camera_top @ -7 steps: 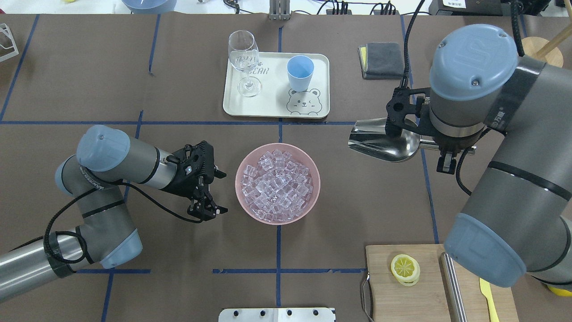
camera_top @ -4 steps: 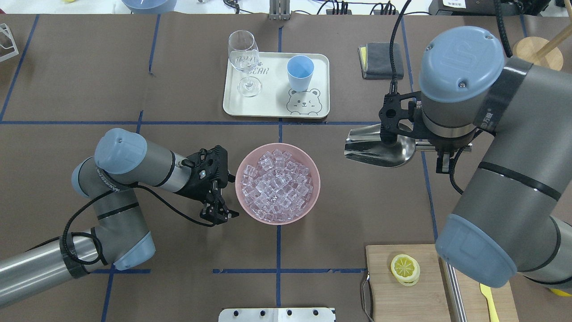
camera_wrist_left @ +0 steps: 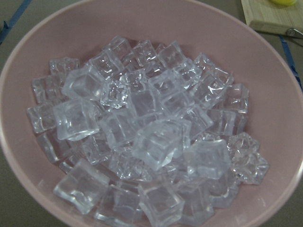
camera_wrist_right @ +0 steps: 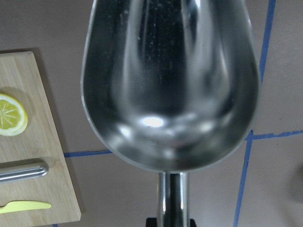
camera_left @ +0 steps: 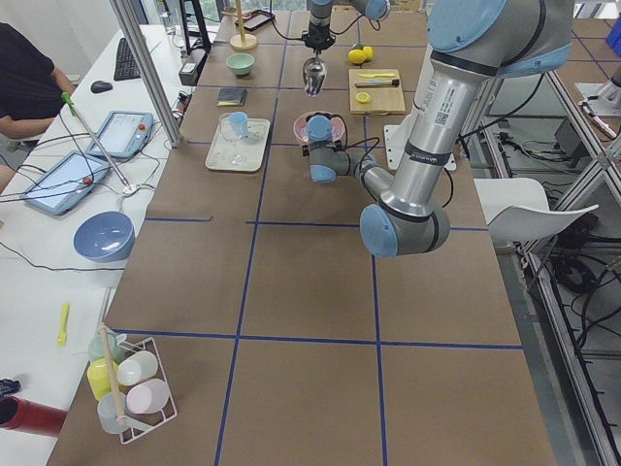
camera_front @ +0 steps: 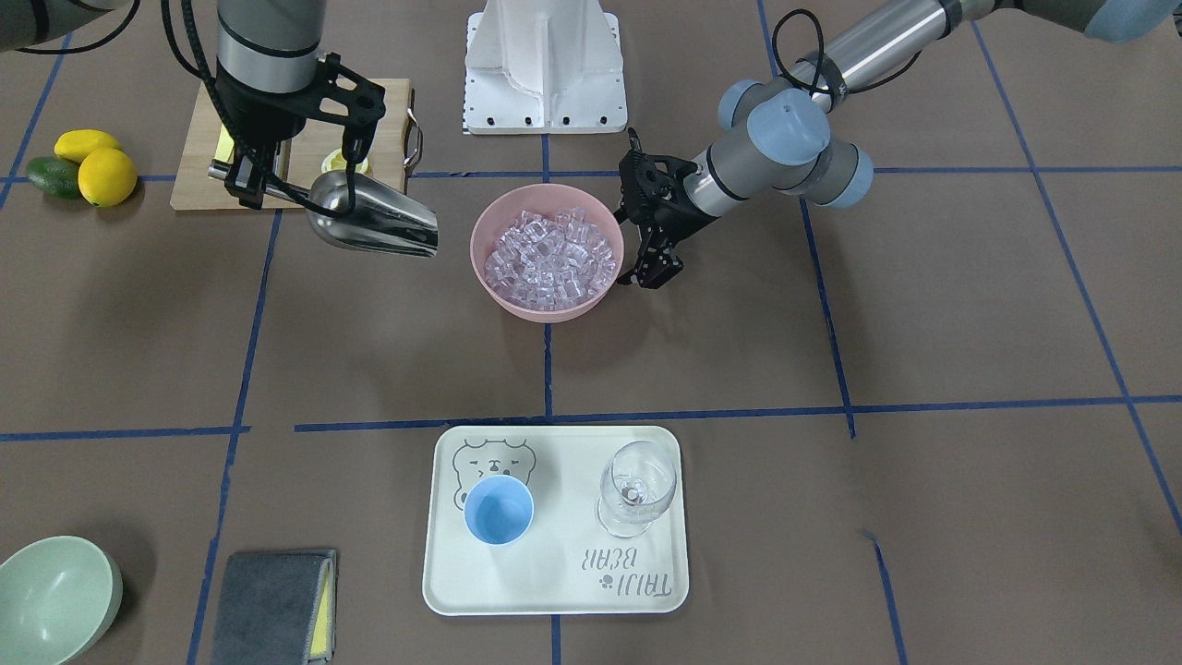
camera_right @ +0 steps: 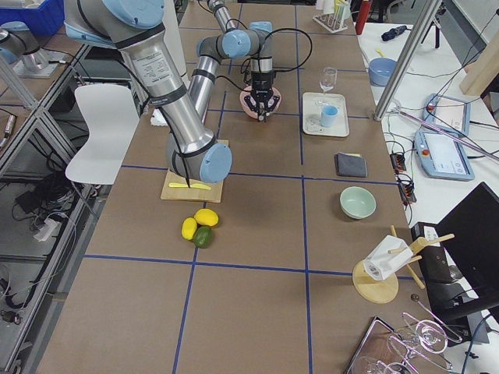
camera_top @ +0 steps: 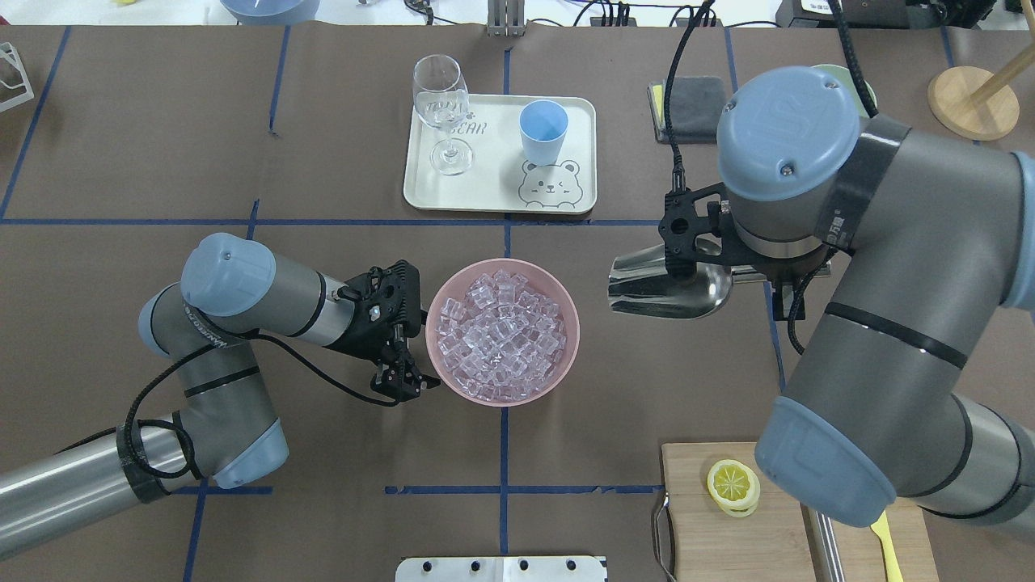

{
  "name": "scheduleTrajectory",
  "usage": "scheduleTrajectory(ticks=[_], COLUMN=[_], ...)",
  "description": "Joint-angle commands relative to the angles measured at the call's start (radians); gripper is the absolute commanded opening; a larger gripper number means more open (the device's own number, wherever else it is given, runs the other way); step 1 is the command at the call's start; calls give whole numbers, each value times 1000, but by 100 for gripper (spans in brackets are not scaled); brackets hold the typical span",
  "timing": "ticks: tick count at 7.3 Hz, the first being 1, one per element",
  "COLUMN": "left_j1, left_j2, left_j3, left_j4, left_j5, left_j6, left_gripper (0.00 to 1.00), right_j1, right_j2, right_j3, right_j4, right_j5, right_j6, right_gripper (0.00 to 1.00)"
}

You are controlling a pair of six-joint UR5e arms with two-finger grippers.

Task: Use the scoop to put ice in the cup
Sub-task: 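Swing the scoop over the pink bowl of ice with the right gripper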

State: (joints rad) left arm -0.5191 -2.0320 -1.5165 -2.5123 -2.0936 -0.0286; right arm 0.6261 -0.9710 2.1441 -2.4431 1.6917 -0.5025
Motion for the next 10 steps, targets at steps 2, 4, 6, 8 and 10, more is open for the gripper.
scheduleTrajectory(ticks=[2,4,6,8,10], left_j1=[5,8,11,13,14], left_j2=[1,3,4,7,7], left_j3=[9,9,9,7,7], left_j4=[-3,-7,-8,-10,-17], left_j5=[3,29,29,29,29], left_j6=[1,1,1,1,1], left_gripper=[99,99,99,99,99], right_j1=[-42,-87,-118,-132,-163], right_j2=[139,233,276,372,481], right_j3=[-90,-172,-222,-318,-502], right_j4=[-126,-203,-246,-313,-341], right_j5=[-56,-134,-170,-181,-187], right_j6=[-2,-2,-2,-2,-2], right_gripper=[0,0,0,0,0])
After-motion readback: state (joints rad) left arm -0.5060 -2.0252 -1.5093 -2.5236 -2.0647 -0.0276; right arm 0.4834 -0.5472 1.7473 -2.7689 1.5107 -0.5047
